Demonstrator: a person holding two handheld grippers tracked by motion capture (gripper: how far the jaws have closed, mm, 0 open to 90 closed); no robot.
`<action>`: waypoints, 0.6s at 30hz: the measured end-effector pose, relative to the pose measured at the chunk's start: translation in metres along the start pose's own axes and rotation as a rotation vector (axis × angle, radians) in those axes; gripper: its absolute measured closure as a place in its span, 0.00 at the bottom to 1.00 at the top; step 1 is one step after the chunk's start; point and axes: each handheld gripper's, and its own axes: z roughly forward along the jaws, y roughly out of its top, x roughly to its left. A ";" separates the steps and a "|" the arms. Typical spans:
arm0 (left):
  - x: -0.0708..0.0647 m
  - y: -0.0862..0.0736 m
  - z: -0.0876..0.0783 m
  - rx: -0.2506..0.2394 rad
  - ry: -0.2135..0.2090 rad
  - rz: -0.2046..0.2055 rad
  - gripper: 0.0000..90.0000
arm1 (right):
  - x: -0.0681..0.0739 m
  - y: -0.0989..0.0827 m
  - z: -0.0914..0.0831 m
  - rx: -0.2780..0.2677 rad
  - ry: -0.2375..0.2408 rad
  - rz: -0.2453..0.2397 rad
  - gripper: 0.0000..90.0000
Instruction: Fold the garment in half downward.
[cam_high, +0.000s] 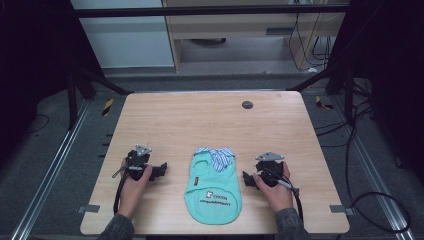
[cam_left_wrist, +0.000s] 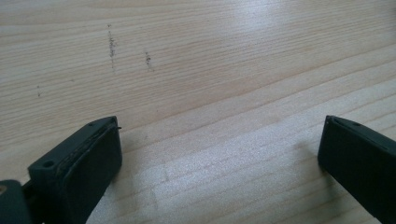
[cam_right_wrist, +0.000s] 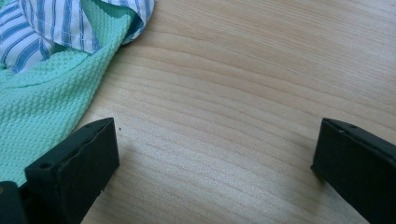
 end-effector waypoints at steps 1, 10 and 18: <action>0.000 0.000 0.000 0.000 0.000 0.000 0.00 | 0.000 0.000 0.000 0.000 0.000 0.000 0.00; -0.003 -0.003 -0.004 0.012 -0.031 0.031 0.00 | 0.000 0.000 0.000 0.000 -0.001 -0.002 0.00; -0.014 -0.002 -0.008 0.021 -0.071 0.085 0.05 | 0.004 -0.002 -0.006 -0.016 0.028 -0.032 0.15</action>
